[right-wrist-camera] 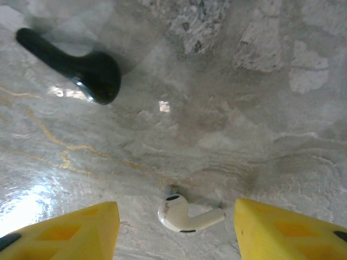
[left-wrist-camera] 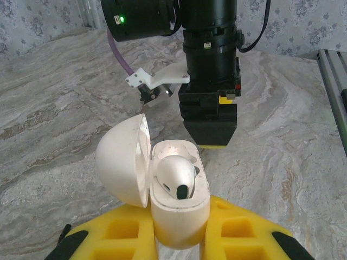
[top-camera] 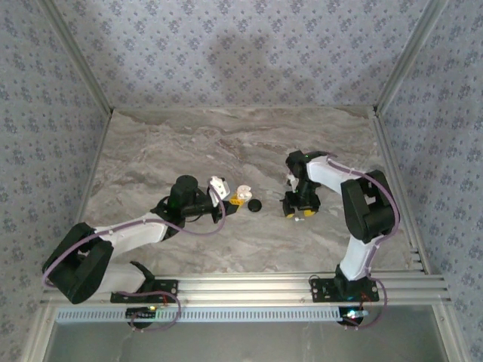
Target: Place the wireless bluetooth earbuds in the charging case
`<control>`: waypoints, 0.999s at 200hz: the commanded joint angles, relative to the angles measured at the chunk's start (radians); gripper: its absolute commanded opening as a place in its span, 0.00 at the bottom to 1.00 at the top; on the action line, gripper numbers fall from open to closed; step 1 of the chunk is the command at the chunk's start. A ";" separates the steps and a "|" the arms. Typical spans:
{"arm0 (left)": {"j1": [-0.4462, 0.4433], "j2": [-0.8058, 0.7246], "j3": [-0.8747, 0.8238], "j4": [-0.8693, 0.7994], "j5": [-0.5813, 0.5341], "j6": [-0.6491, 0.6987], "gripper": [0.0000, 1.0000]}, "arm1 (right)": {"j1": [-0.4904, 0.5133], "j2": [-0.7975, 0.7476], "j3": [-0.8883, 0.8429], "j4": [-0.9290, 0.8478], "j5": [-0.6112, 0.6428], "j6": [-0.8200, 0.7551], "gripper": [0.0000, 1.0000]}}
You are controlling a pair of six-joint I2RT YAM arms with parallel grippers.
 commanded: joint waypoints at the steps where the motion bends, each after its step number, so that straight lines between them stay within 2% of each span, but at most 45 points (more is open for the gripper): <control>1: 0.004 -0.025 0.001 0.017 0.001 0.008 0.05 | -0.006 0.014 -0.016 -0.013 -0.025 -0.003 0.58; 41: 0.007 -0.024 -0.009 0.028 0.002 0.002 0.05 | -0.002 -0.034 -0.061 -0.035 -0.078 0.042 0.47; 59: 0.006 -0.023 -0.012 0.033 0.002 0.002 0.05 | 0.004 -0.060 -0.079 -0.032 -0.113 0.056 0.45; 106: 0.006 -0.023 -0.016 0.039 0.004 -0.003 0.05 | 0.009 -0.116 -0.021 -0.099 0.016 0.077 0.49; 145: 0.007 -0.032 -0.020 0.036 -0.001 -0.003 0.05 | 0.007 -0.067 0.029 -0.111 0.071 0.008 0.45; 200: 0.007 -0.036 -0.022 0.028 -0.004 -0.003 0.05 | 0.027 0.002 0.026 -0.082 0.045 -0.019 0.41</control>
